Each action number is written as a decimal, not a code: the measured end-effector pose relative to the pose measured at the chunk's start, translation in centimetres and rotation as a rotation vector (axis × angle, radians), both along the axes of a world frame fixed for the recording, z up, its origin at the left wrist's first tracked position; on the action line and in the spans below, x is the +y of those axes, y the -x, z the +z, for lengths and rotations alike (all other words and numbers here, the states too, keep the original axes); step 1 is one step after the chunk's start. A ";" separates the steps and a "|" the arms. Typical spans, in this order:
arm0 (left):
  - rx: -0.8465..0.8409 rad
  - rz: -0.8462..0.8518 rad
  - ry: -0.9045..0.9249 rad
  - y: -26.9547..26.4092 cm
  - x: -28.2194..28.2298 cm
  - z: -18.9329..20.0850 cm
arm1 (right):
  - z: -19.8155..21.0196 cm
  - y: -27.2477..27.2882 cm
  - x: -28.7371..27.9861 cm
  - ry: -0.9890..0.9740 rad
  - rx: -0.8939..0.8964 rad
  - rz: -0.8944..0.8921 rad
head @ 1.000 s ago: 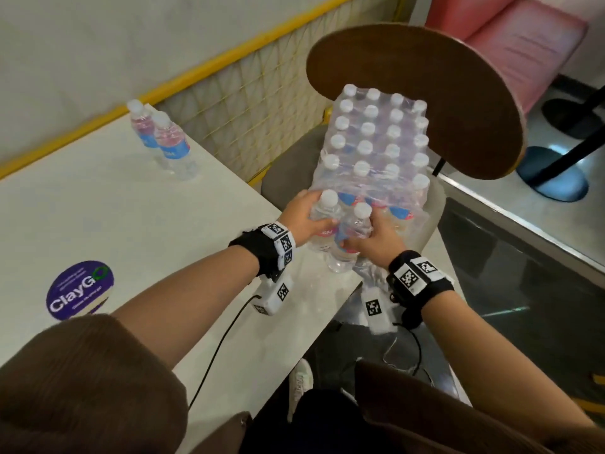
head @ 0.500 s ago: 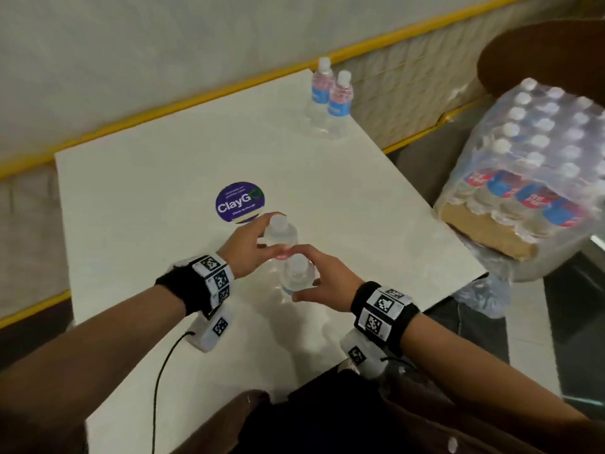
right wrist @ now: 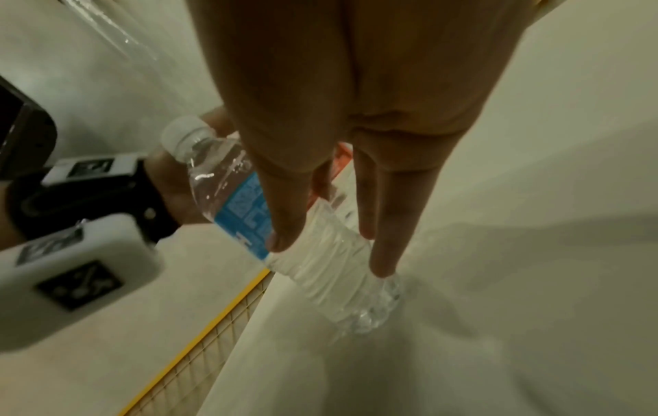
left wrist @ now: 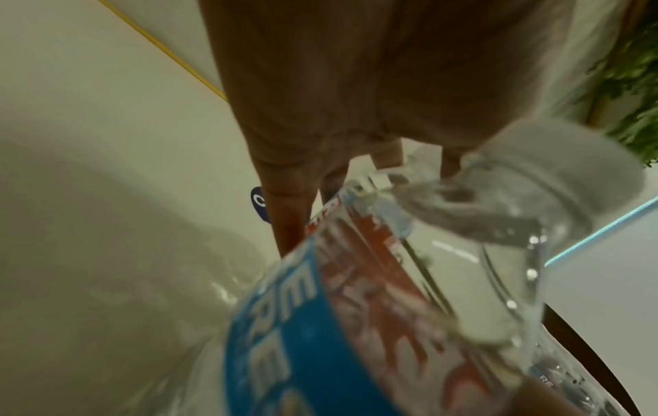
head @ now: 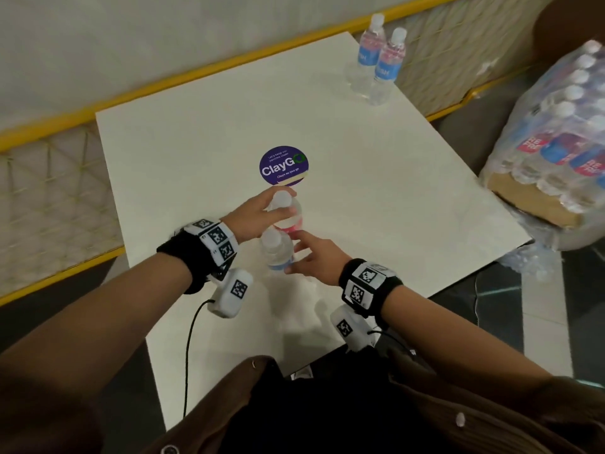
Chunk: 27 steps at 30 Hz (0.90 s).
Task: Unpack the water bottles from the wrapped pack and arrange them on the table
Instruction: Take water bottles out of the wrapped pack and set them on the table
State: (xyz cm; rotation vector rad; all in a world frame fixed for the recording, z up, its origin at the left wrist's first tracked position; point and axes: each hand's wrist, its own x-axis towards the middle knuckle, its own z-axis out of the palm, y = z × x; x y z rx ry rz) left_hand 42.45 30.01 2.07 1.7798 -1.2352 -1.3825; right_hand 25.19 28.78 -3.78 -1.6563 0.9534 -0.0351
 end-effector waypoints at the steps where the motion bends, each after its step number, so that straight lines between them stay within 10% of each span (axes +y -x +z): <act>1: 0.011 -0.045 -0.018 -0.5 -0.1 0.2 | 0.0 -0.8 0.4 0.008 -0.004 0.011; 10: -0.284 -0.430 -0.233 -3.1 -1.9 4.2 | 0.0 -3.5 1.7 0.047 0.029 0.132; 20: -1.021 -0.732 -0.107 3.7 -4.1 8.5 | -1.2 7.8 -5.2 0.056 0.225 0.059; 27: -1.185 -0.830 -0.354 3.3 -4.4 6.8 | -1.8 16.4 -9.9 0.023 0.242 -0.137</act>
